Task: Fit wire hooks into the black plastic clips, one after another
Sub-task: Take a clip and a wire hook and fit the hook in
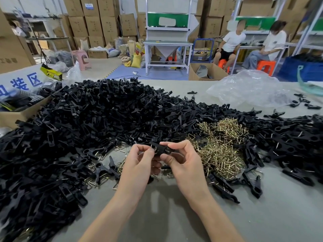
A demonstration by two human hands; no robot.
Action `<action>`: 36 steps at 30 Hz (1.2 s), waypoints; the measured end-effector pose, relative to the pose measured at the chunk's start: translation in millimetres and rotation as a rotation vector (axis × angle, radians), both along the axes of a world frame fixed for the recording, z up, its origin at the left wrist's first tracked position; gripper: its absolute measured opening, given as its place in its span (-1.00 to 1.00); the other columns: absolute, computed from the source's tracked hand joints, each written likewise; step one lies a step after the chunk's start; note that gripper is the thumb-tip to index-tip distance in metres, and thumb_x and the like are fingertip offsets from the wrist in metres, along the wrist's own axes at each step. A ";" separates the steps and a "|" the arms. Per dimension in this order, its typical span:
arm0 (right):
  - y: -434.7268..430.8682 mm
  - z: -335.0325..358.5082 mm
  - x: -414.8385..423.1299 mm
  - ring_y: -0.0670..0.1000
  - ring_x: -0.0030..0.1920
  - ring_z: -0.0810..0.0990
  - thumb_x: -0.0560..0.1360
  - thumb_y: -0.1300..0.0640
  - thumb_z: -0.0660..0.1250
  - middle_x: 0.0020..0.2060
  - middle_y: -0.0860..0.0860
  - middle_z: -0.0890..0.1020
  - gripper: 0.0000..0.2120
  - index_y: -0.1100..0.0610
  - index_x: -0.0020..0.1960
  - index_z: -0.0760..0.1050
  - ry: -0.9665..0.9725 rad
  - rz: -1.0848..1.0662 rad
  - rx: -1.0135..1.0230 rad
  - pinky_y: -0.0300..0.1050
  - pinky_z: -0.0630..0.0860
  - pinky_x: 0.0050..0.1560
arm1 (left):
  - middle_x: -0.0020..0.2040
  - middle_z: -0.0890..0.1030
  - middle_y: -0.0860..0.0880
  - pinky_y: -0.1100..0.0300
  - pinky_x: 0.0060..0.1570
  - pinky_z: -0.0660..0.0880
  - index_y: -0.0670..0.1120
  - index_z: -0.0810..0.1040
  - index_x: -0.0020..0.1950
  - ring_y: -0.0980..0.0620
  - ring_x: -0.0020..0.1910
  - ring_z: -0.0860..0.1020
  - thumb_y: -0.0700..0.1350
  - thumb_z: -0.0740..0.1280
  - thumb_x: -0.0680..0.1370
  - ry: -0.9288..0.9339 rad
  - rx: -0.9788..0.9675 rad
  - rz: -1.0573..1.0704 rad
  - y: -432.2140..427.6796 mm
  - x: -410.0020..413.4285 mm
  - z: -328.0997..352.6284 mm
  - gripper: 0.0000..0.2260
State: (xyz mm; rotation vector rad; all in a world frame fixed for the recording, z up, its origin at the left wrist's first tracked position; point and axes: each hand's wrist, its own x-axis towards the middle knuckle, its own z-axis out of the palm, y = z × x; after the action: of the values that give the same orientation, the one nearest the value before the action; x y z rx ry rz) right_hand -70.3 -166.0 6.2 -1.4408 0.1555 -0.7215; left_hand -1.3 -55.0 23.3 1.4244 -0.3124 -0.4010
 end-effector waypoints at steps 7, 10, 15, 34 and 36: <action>-0.1 3.8 -2.7 -0.02 0.06 0.71 0.52 0.38 0.41 0.08 -0.05 0.72 -0.64 -0.10 -0.06 0.52 0.020 -0.030 -0.027 -0.20 0.61 0.01 | -0.28 0.66 0.01 0.22 -0.35 0.55 -0.16 0.48 -0.05 0.05 -0.29 0.64 -0.20 0.24 0.65 -0.012 -0.042 0.003 -2.9 -5.1 -1.0 -0.91; 1.7 3.5 -3.6 -0.05 0.08 0.70 0.52 0.39 0.41 0.08 -0.09 0.72 -0.64 -0.10 -0.07 0.50 0.058 -0.024 -0.064 -0.20 0.61 0.04 | -0.31 0.63 -0.01 0.20 -0.41 0.50 -0.13 0.50 -0.03 0.02 -0.34 0.59 -0.18 0.19 0.67 -0.028 0.026 -0.011 -4.0 -4.1 -3.0 -0.87; 5.6 1.5 -2.4 -0.13 0.13 0.66 0.49 0.34 0.46 0.06 -0.17 0.71 -0.60 -0.19 -0.08 0.52 0.114 -0.047 -0.155 -0.17 0.58 0.17 | -0.36 0.56 -0.06 0.14 -0.46 0.45 -0.09 0.56 -0.08 -0.03 -0.40 0.52 -0.09 0.09 0.68 -0.098 0.103 -0.054 -4.5 -7.1 -5.6 -0.71; 2.3 6.0 -8.2 0.03 -0.11 0.69 0.47 0.18 0.47 -0.04 -0.11 0.70 -0.78 -0.14 -0.01 0.59 0.169 -0.060 -0.142 0.08 0.68 -0.16 | -0.36 0.64 -0.05 0.33 -0.51 0.42 0.02 0.55 -0.12 0.14 -0.52 0.53 0.36 0.30 0.37 -0.274 0.219 -0.131 -1.9 -5.8 2.0 -0.58; 2.1 5.8 -8.1 0.04 -0.09 0.69 0.47 0.19 0.47 -0.03 -0.12 0.70 -0.76 -0.15 -0.01 0.59 0.173 -0.065 -0.149 0.06 0.68 -0.15 | -0.35 0.64 -0.06 0.34 -0.52 0.41 0.01 0.56 -0.11 0.16 -0.52 0.53 0.37 0.30 0.34 -0.271 0.220 -0.126 -2.5 -5.8 2.0 -0.55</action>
State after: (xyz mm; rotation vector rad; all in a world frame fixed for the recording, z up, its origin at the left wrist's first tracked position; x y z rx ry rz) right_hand -78.4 -163.9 12.0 -1.6475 0.2883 -0.6722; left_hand -7.0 -57.4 25.3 1.6839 -0.5944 -0.3525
